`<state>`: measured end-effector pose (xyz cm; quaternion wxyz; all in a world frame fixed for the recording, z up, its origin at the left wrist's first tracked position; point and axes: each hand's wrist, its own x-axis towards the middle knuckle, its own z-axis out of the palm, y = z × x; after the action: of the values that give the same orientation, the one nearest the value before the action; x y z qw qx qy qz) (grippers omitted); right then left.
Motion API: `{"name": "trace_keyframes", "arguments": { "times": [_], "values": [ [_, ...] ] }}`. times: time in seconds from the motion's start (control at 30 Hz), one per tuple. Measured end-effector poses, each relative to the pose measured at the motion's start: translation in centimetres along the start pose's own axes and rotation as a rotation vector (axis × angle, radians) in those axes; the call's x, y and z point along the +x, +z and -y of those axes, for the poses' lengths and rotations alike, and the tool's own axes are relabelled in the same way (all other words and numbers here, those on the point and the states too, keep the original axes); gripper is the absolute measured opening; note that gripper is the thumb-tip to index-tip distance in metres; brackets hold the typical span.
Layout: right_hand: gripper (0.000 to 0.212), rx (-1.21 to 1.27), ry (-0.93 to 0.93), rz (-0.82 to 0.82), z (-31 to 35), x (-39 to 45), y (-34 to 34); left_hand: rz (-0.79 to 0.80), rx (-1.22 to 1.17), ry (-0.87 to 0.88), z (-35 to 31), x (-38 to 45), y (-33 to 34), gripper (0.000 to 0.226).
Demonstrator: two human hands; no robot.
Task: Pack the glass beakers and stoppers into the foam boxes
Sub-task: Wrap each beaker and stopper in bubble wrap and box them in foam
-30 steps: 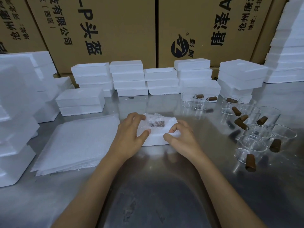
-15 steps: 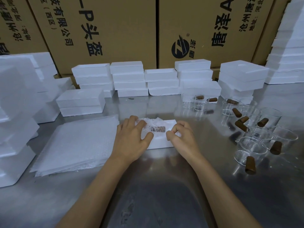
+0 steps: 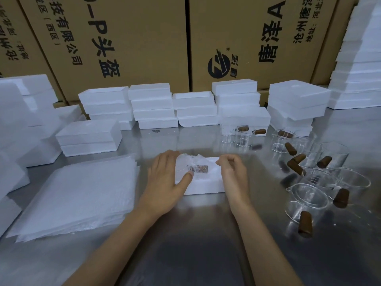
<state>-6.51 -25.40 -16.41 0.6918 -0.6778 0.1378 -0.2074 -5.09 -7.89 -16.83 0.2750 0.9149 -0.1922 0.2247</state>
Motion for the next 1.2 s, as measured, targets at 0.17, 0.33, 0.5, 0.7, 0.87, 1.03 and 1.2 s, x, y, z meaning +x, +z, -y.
{"name": "trace_keyframes", "arguments": {
  "times": [0.17,0.33,0.5,0.7,0.87,1.03,1.2],
  "values": [
    [0.019,-0.054,0.015,-0.087,-0.8,0.6,-0.2,-0.019,-0.089,-0.116,-1.4,3.0,1.1,0.052],
    [0.016,-0.017,0.037,-0.155,-0.8,0.9,-0.3,0.013,-0.095,-0.104,-3.9,12.7,2.1,0.033],
    [0.015,0.024,0.073,-0.171,-0.6,1.2,-0.5,0.321,-0.277,-0.223,-7.2,22.2,6.4,0.048],
    [0.015,0.076,0.104,-0.173,-0.5,1.5,-0.8,0.528,-0.558,-0.503,-8.2,26.3,11.4,0.082],
    [0.015,0.084,0.125,-0.16,-0.3,1.3,-0.7,0.346,-0.594,-0.512,-7.5,26.4,13.6,0.053],
    [0.013,0.1,0.118,-0.169,0.0,1.2,-0.6,0.216,-0.602,-0.495,-6.5,26.2,13.2,0.026],
    [0.011,0.12,0.12,-0.182,0.0,1.4,-0.6,0.099,-0.555,-0.454,-5.6,25.9,12.5,0.015]
  ]
}}
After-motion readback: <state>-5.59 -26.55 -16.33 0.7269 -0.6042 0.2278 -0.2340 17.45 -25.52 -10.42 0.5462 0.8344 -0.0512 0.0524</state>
